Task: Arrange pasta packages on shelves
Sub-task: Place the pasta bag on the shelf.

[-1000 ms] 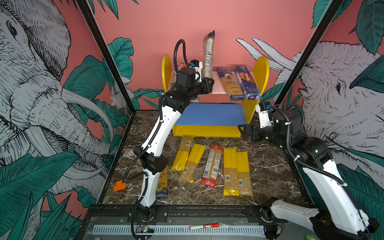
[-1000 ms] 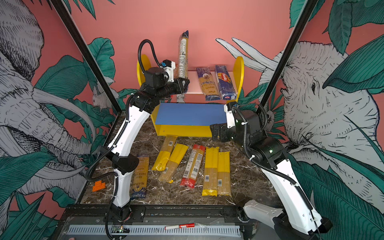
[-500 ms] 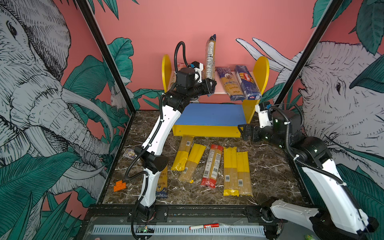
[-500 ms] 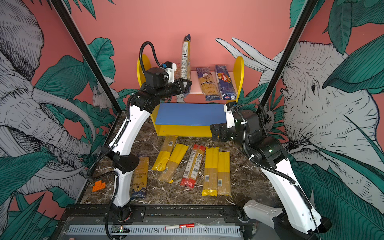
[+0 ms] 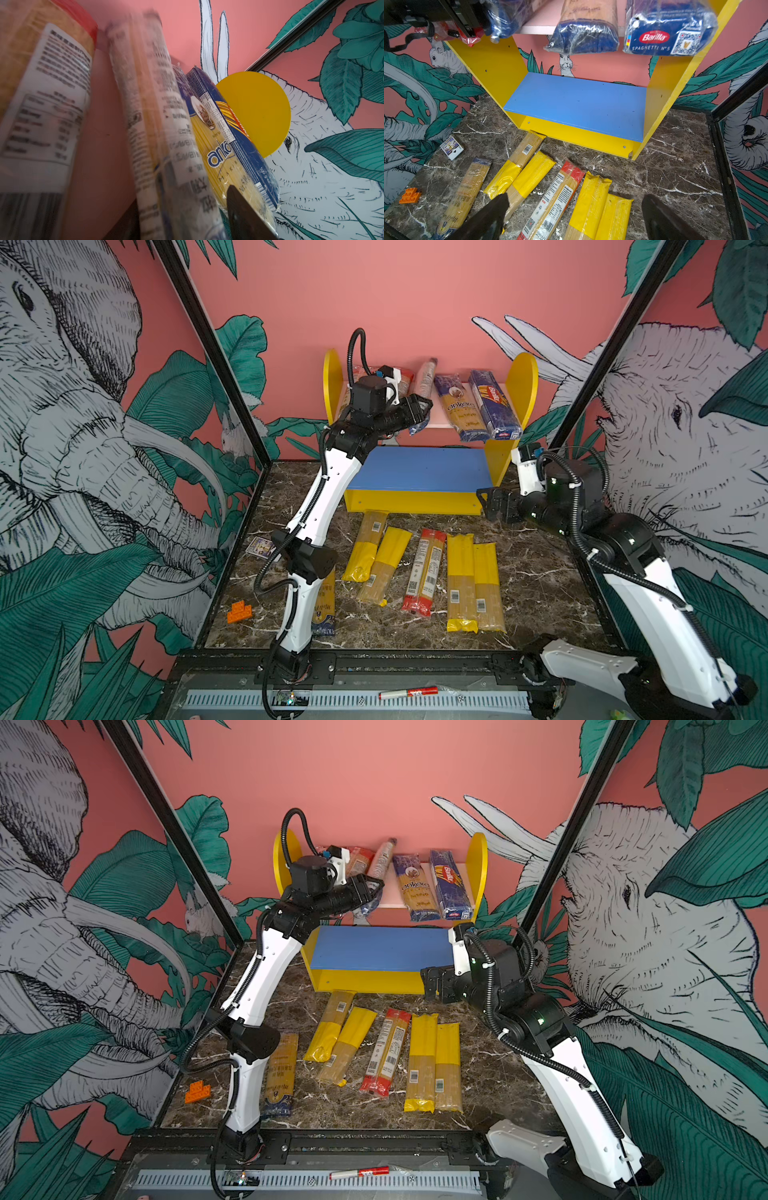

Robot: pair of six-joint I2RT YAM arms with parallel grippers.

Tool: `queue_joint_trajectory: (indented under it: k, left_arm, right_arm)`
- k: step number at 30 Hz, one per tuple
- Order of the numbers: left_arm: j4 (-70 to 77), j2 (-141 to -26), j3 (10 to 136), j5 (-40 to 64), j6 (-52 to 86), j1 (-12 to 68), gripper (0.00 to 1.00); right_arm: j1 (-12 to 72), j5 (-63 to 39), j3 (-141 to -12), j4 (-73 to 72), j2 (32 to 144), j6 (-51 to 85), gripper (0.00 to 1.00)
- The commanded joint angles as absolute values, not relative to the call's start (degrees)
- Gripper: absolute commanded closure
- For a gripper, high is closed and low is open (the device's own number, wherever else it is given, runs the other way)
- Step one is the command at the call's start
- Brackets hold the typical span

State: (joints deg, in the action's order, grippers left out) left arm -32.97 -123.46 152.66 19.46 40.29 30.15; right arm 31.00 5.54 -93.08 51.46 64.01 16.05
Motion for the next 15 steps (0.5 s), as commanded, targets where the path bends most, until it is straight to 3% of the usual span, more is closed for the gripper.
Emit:
queue_joint_trajectory:
  k: [1, 15]
  left_arm:
    - [-24.5, -120.1, 155.2, 21.1, 39.6, 29.7, 0.39]
    - [-21.7, -118.7, 151.8, 25.0, 42.6, 29.7, 0.40]
  right_arm:
    - [30.6, 5.6, -93.4, 49.3, 64.1, 15.4, 0.01]
    - [30.1, 5.8, -93.8, 49.3, 64.4, 15.4, 0.01]
